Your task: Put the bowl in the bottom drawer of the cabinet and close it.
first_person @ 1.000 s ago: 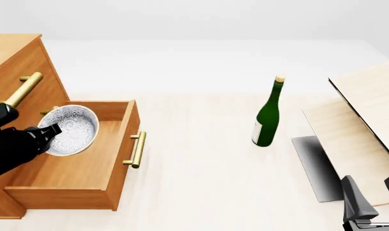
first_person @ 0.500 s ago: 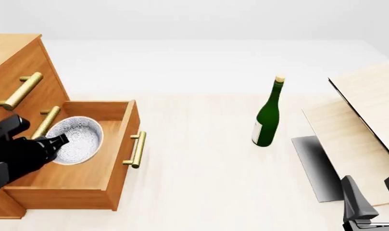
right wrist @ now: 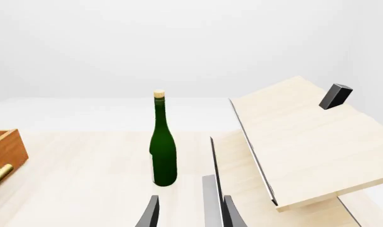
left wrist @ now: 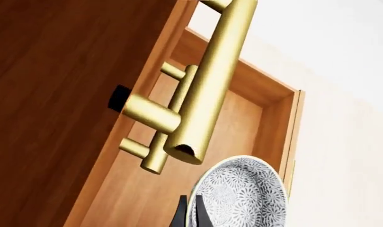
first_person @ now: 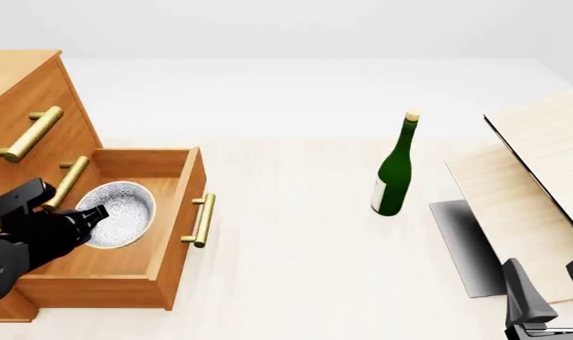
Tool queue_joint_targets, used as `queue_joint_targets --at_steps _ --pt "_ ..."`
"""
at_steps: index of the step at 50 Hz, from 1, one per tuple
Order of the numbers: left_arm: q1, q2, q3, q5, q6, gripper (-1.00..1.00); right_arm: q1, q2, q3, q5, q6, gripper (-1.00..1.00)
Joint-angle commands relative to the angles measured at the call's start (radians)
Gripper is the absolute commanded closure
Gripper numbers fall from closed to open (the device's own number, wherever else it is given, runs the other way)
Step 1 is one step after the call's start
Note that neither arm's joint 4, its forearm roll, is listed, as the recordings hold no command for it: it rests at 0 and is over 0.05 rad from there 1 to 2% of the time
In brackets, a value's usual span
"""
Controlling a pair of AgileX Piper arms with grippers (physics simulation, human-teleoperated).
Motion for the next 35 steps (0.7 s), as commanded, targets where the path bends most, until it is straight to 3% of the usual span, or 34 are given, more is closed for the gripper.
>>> queue_joint_targets --at_steps 1,35 --pt "0.022 0.09 0.026 -0.075 -0.003 1.0 0.0 0.0 0.0 0.0 0.0 -1.0" --pt "0.053 0.2 0.034 -0.161 -0.004 1.0 0.0 0.0 0.0 0.0 0.0 -1.0"
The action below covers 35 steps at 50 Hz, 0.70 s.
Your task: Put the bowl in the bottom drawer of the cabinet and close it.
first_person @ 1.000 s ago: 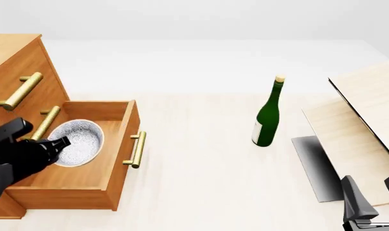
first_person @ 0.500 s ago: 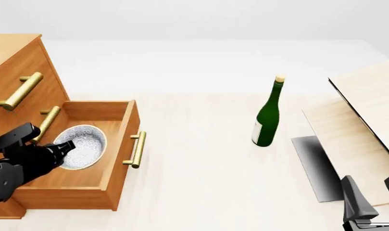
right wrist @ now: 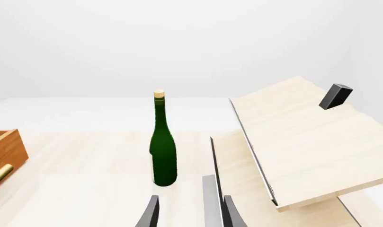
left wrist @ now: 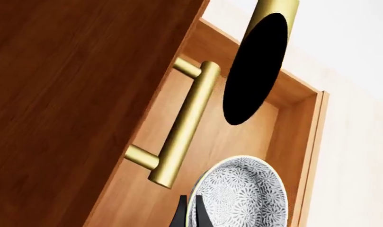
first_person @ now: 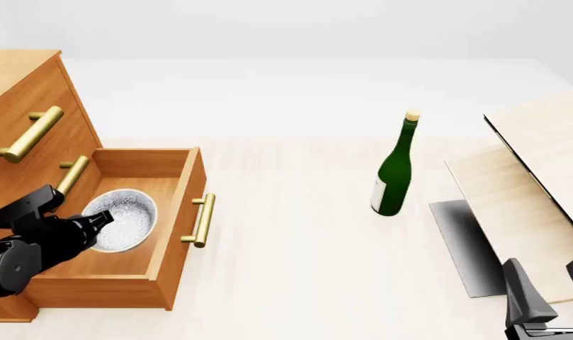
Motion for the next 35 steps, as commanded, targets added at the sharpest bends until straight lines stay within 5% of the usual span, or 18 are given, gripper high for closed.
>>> queue_joint_targets --at_steps 1,35 --pt "0.032 0.08 0.021 -0.064 0.0 1.0 0.0 0.0 0.0 0.0 0.0 -1.0" --pt "0.062 0.17 0.032 -0.133 0.007 1.0 0.0 0.0 0.0 0.0 0.0 -1.0"
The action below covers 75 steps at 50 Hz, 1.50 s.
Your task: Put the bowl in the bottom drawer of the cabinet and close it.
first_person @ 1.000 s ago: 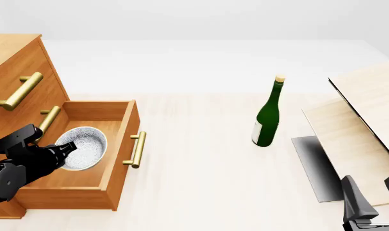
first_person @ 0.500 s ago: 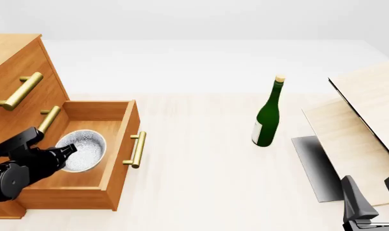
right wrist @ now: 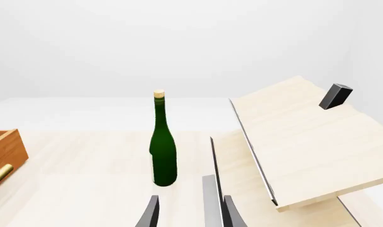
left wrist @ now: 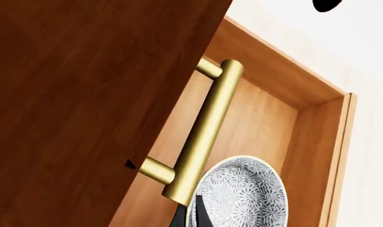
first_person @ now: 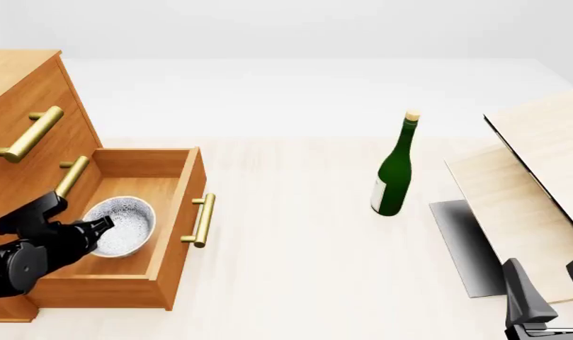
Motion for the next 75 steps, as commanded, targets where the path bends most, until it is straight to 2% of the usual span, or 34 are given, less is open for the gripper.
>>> queue_joint_targets --at_steps 1,29,30,46,50,55,56,60,61,72,75 --pt "0.03 0.07 0.023 -0.051 0.002 1.0 0.0 0.0 0.0 0.0 0.0 -1.0" --pt "0.035 0.087 0.021 -0.056 0.035 1.0 0.0 0.0 0.0 0.0 0.0 -1.0" --pt "0.033 0.086 0.021 -0.056 0.034 -1.0 0.0 0.0 0.0 0.0 0.0 -1.0" --pt "0.045 0.069 0.023 -0.05 0.054 -1.0 0.0 0.0 0.0 0.0 0.0 -1.0" --pt "0.056 0.047 0.017 -0.031 0.078 -1.0 0.0 0.0 0.0 0.0 0.0 -1.0" --pt "0.066 -0.011 0.004 0.012 0.149 -1.0 0.0 0.0 0.0 0.0 0.0 -1.0" --pt "0.031 -0.034 0.014 0.025 0.121 -1.0 0.0 0.0 0.0 0.0 0.0 -1.0" --pt "0.013 -0.088 0.013 0.062 0.133 -1.0 0.0 0.0 0.0 0.0 0.0 -1.0" --pt "0.012 -0.126 0.007 0.089 0.156 -1.0 0.0 0.0 0.0 0.0 0.0 -1.0" --pt "-0.07 -0.24 0.008 0.17 0.145 -1.0 0.0 0.0 0.0 0.0 0.0 -1.0" --pt "-0.093 -0.301 -0.015 0.226 0.156 -1.0 0.0 0.0 0.0 0.0 0.0 -1.0"
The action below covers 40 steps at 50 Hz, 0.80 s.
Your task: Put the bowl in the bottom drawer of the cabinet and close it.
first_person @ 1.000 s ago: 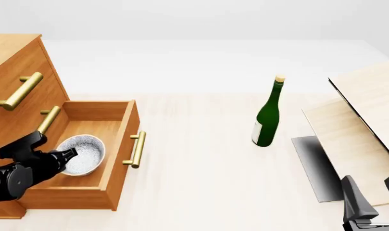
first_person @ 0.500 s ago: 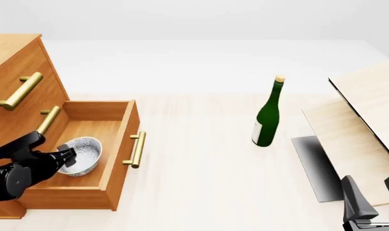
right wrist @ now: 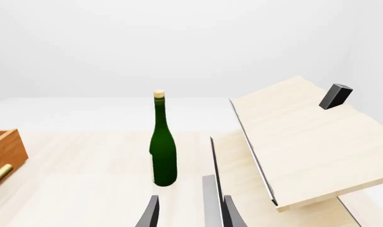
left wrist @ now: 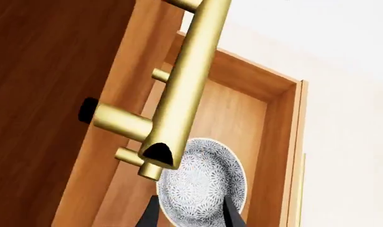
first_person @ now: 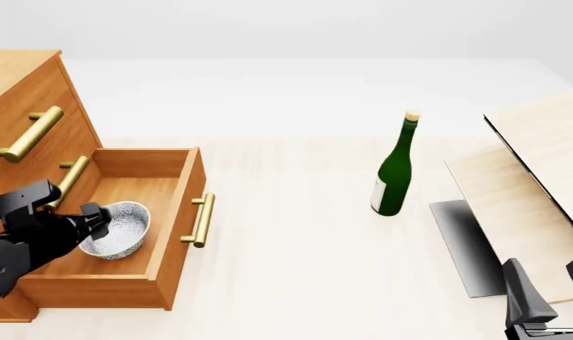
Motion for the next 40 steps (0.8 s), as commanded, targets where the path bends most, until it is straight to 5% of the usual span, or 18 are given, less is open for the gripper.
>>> queue_joint_targets --at_steps 1,14,40 --pt "-0.049 -0.095 0.0 0.079 0.016 -1.0 0.0 0.0 0.0 0.0 0.0 -1.0" --pt "-0.224 -0.261 -0.082 0.25 0.052 -1.0 0.0 0.0 0.0 0.0 0.0 -1.0" --pt "-0.487 -0.342 -0.157 0.359 0.139 -1.0 0.0 0.0 0.0 0.0 0.0 -1.0"
